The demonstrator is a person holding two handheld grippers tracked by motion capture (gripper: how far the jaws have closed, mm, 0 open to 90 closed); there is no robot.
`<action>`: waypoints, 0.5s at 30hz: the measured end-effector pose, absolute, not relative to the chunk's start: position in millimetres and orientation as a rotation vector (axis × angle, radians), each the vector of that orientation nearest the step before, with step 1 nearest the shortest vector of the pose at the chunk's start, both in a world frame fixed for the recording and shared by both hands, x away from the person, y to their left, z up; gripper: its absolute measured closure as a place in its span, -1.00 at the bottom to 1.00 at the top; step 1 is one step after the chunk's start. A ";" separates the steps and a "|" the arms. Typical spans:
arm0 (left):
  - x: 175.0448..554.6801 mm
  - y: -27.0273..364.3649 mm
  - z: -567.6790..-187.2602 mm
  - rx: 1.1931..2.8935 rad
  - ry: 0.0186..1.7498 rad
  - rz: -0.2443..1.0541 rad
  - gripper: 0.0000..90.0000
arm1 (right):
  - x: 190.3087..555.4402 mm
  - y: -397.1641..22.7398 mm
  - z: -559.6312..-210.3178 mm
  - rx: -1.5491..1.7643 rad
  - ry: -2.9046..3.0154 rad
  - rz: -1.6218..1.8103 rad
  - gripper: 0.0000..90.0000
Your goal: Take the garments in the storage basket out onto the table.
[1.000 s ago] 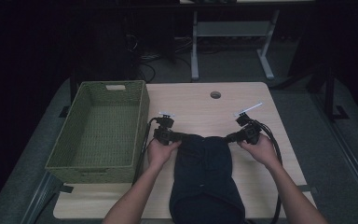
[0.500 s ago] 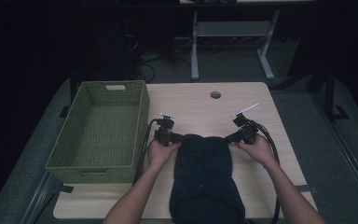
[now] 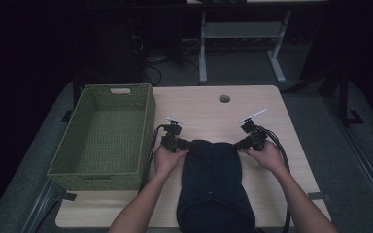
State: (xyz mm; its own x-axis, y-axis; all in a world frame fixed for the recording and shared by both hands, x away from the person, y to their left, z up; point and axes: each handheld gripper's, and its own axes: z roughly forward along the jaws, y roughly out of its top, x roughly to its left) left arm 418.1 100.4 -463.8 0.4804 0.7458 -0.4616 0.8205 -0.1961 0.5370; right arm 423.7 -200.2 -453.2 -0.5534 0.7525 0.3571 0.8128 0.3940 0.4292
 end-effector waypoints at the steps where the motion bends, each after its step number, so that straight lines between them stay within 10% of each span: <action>1: 418.2 100.1 -464.2 1.963 1.300 -0.131 0.45 | 423.9 -200.1 -453.4 -1.430 -2.532 -0.872 0.45; 15: 422.6 101.0 -463.3 1.972 1.298 -0.154 0.75 | 429.0 -200.8 -453.1 -1.409 -2.498 -0.864 0.74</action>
State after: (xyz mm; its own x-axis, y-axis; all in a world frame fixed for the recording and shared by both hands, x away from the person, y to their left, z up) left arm 422.6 101.0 -463.3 0.4766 0.7383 -0.4773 0.8294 -0.1977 0.5224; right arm 429.0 -200.8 -453.1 -0.5488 0.7385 0.3917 0.8226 0.3938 0.4101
